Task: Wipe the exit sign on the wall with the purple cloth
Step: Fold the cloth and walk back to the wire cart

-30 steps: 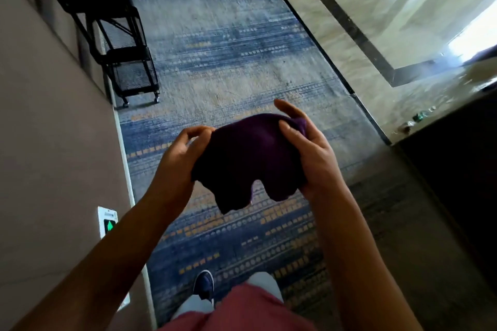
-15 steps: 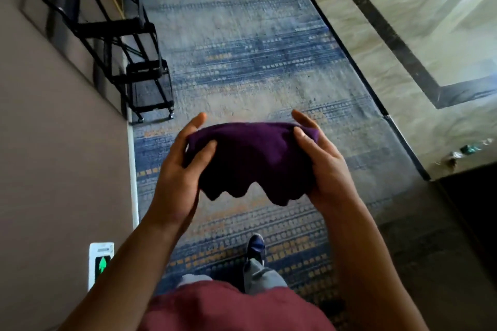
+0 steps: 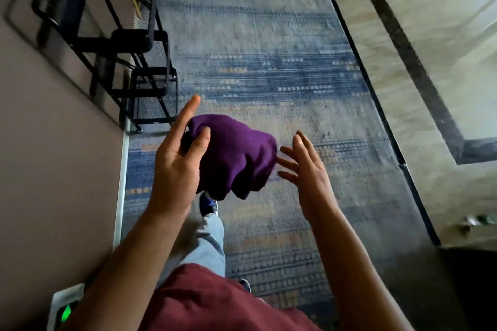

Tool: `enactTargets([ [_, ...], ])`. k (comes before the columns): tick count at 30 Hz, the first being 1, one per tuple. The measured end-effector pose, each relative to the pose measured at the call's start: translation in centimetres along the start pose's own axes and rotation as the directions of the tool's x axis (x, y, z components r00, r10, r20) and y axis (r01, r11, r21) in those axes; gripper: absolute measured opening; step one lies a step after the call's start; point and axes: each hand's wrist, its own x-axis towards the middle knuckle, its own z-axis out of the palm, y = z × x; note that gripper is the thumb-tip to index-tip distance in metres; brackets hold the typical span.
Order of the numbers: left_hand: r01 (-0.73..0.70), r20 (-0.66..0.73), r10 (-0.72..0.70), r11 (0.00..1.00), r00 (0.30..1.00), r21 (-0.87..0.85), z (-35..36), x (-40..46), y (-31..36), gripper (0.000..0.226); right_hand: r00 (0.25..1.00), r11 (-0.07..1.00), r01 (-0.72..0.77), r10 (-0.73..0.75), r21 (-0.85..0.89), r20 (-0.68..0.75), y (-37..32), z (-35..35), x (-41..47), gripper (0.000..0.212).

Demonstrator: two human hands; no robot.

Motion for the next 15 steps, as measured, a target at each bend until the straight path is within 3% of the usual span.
enactTargets([
  [4, -0.05, -0.037, 0.057, 0.985, 0.998, 0.168, -0.4, 9.4, -0.6, 0.049, 0.976, 0.972, 0.199, -0.185, -0.123, 0.116, -3.4, 5.1, 7.0, 0.041],
  [7, -0.142, 0.022, 0.141, 0.955, 0.99, 0.26, -0.7, 16.4, 0.3, 0.048, 0.941, 0.932, 0.305, -0.264, -0.194, 0.211, -6.3, 9.5, 12.5, 0.036],
  [11, -0.158, 0.024, 0.157, 0.956, 0.987, 0.247, -1.2, 24.9, 1.5, 0.046, 0.924, 0.922, 0.342, -0.295, -0.182, 0.245, -9.5, 13.8, 19.9, 0.033],
  [15, -0.125, -0.033, 0.128, 0.989, 0.991, 0.082, -1.1, 32.5, 0.5, 0.047, 0.938, 0.95, 0.29, -0.258, -0.116, 0.23, -11.3, 16.1, 26.9, 0.041],
])
